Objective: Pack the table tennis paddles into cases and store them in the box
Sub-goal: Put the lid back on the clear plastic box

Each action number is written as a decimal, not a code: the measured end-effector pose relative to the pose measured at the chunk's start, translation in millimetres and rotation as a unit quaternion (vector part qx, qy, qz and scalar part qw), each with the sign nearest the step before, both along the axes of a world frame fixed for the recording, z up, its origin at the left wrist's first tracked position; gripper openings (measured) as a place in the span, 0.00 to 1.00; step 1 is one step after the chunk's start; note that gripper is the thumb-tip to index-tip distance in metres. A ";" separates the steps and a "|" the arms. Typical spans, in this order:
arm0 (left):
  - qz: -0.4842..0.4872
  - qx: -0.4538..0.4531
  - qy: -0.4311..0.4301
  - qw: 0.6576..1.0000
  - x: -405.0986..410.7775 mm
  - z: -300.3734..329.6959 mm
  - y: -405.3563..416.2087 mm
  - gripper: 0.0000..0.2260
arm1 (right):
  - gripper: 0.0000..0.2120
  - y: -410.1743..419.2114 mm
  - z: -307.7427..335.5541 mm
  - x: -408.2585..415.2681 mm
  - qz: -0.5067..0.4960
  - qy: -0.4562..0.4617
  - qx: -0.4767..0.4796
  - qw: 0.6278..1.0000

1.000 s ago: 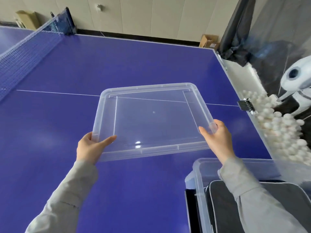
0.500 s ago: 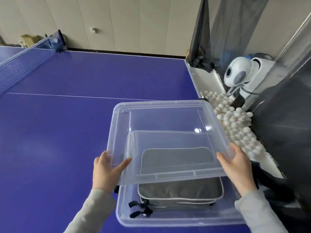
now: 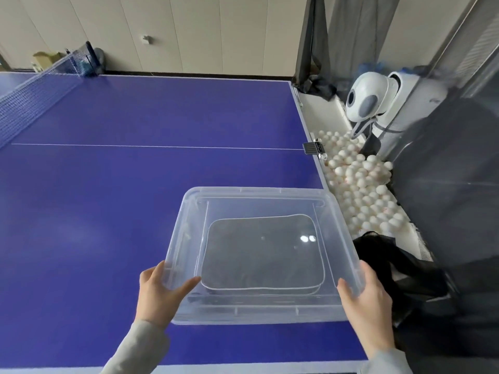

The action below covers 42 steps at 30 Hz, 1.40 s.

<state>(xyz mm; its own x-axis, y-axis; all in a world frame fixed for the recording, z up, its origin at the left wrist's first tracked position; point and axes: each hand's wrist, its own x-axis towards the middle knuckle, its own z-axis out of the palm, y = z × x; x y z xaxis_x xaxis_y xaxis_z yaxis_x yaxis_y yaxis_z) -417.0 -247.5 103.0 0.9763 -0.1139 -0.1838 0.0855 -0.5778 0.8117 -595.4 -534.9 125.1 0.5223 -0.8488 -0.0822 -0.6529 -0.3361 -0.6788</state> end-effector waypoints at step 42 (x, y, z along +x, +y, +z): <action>-0.004 -0.024 -0.035 0.999 18.8 -16.9 -11.0 0.33 | 0.32 -54.1 -32.4 34.5 0.029 0.025 -0.068 0.997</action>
<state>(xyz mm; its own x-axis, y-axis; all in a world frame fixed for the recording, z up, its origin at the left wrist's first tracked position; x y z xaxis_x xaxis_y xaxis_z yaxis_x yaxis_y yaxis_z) -398.2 -258.5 86.1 0.9856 -0.1290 -0.1089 0.0226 -0.5386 0.8422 -560.9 -588.9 92.7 0.5694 -0.8221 0.0039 -0.6615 -0.4610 -0.5916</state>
